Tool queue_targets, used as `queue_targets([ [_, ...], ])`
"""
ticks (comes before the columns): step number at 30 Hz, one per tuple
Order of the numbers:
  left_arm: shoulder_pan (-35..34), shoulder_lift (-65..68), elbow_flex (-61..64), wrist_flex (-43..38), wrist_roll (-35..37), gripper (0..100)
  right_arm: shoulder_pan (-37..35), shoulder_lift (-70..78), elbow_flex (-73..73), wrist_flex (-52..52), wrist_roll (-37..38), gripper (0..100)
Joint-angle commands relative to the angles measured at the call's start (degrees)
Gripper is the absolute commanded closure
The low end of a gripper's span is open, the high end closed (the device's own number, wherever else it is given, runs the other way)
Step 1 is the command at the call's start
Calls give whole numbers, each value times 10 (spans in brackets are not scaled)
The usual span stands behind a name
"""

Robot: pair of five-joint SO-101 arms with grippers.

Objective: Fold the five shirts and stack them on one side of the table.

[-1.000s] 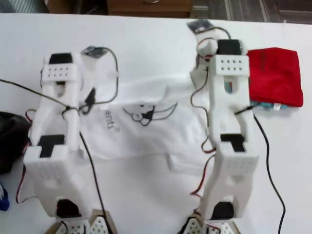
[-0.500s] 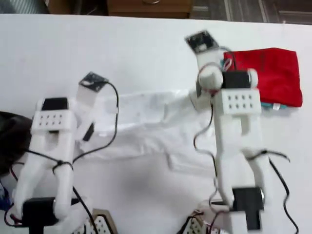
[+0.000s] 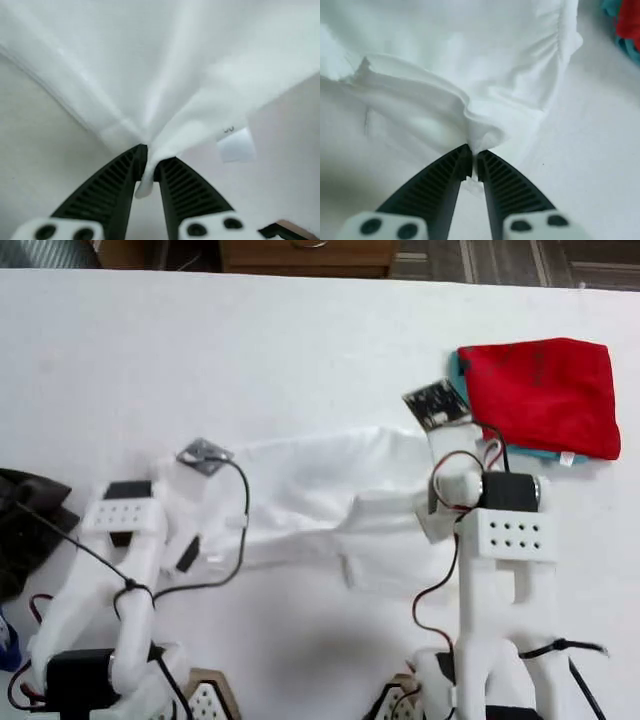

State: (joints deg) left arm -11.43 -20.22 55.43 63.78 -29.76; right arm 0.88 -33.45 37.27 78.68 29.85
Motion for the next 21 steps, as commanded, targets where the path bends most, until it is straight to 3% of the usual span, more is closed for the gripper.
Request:
queue_targets([
  [1,0,-23,29,-40,-7,974,27,-27,43,-30,22,978],
  [11,2,-23,32,-50,-7,971,24,-27,138,-90,33,974],
  [14,0,-24,29,-37,-8,915,24,-27,138,-84,34,964],
  [18,0,-26,10,5,-9,814,17,-27,120,-44,35,845],
  [21,-1,-27,-29,55,-9,813,1,-27,84,-3,41,790],
])
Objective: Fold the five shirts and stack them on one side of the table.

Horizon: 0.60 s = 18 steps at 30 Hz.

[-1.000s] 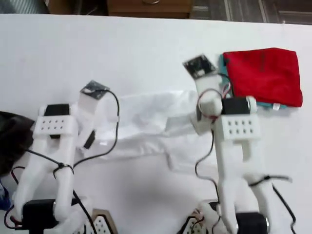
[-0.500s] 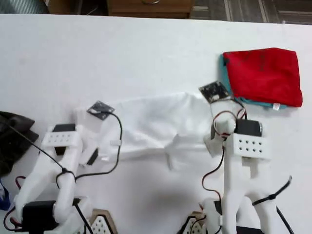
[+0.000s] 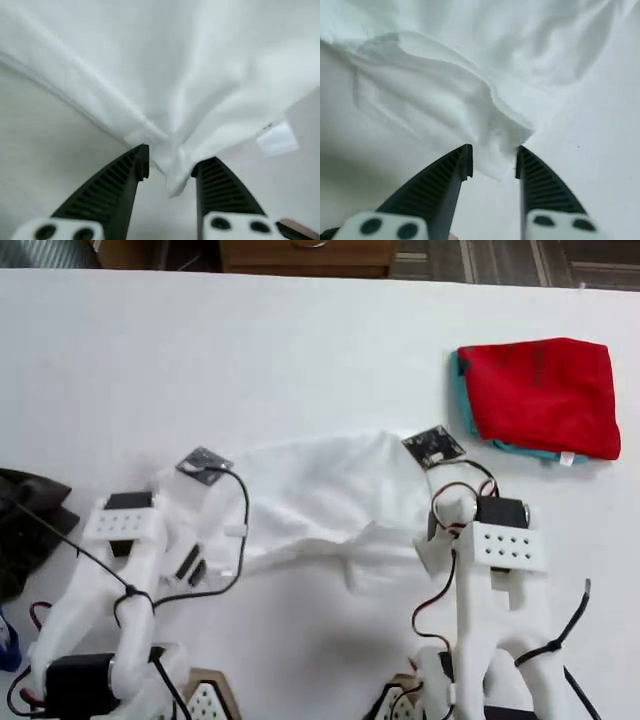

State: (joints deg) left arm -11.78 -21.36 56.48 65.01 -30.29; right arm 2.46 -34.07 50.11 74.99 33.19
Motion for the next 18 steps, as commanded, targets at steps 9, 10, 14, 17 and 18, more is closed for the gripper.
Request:
queue_targets([
  [9,3,-16,-253,237,-4,814,-13,-18,-271,138,-1,800],
  [10,2,-16,-276,244,-4,828,-15,-15,-286,131,-17,830],
  [14,-3,-10,-305,175,22,957,-32,10,-283,32,-97,957],
  [17,6,4,-264,85,38,968,-65,80,-283,-28,-100,979],
  [18,10,21,-253,62,39,972,-73,110,-284,-50,-100,977],
])
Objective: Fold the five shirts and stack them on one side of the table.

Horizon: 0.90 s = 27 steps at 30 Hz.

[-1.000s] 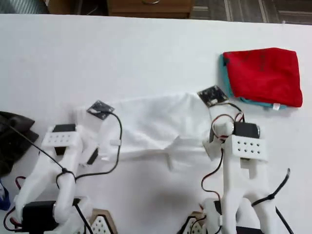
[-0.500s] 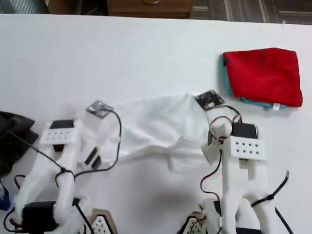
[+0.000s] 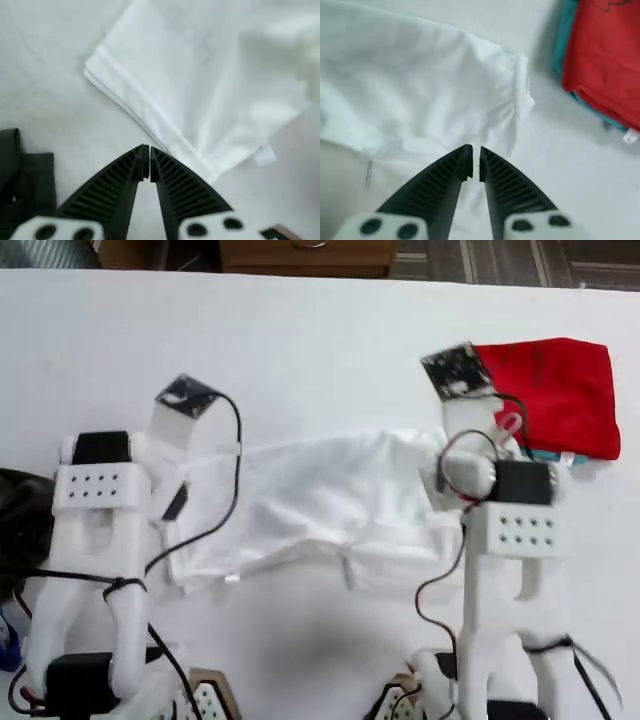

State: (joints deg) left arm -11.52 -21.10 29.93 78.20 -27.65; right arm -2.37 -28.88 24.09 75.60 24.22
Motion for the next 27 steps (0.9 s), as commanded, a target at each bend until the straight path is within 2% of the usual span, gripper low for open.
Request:
queue_targets([
  [1,10,39,22,-91,12,972,-32,89,-25,-78,-11,980],
  [5,4,142,26,-154,13,972,-49,201,-25,-151,-11,979],
  [9,-26,229,6,-221,12,972,-58,282,-55,-169,-11,979],
  [14,-62,343,-104,-235,12,972,-44,378,-109,-208,-11,979],
  [16,-74,401,-175,-206,12,972,-35,421,-140,-213,-11,979],
  [21,-82,538,-404,-76,13,972,-12,502,-213,-200,-11,979],
  [27,-80,687,-667,49,13,972,-11,545,-272,-178,-11,979],
])
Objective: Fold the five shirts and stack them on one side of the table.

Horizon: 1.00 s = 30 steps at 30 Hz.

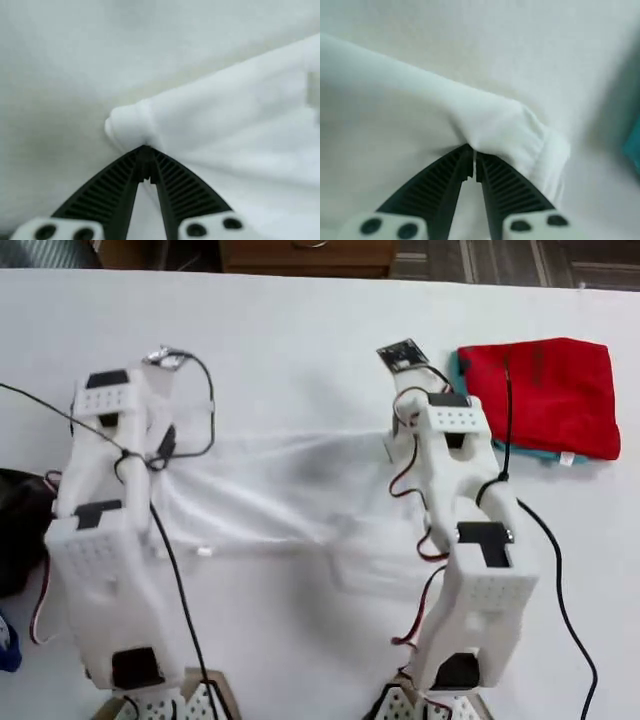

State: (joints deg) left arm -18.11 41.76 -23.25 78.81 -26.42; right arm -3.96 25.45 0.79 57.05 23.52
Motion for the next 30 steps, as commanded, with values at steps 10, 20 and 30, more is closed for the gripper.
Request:
queue_targets([
  [10,-18,142,-445,237,-1,972,0,-82,-66,67,-4,978],
  [20,-8,-67,-220,232,-5,972,-45,-290,87,72,-4,978],
  [30,2,-300,181,68,-5,972,-53,-398,189,76,-5,978],
])
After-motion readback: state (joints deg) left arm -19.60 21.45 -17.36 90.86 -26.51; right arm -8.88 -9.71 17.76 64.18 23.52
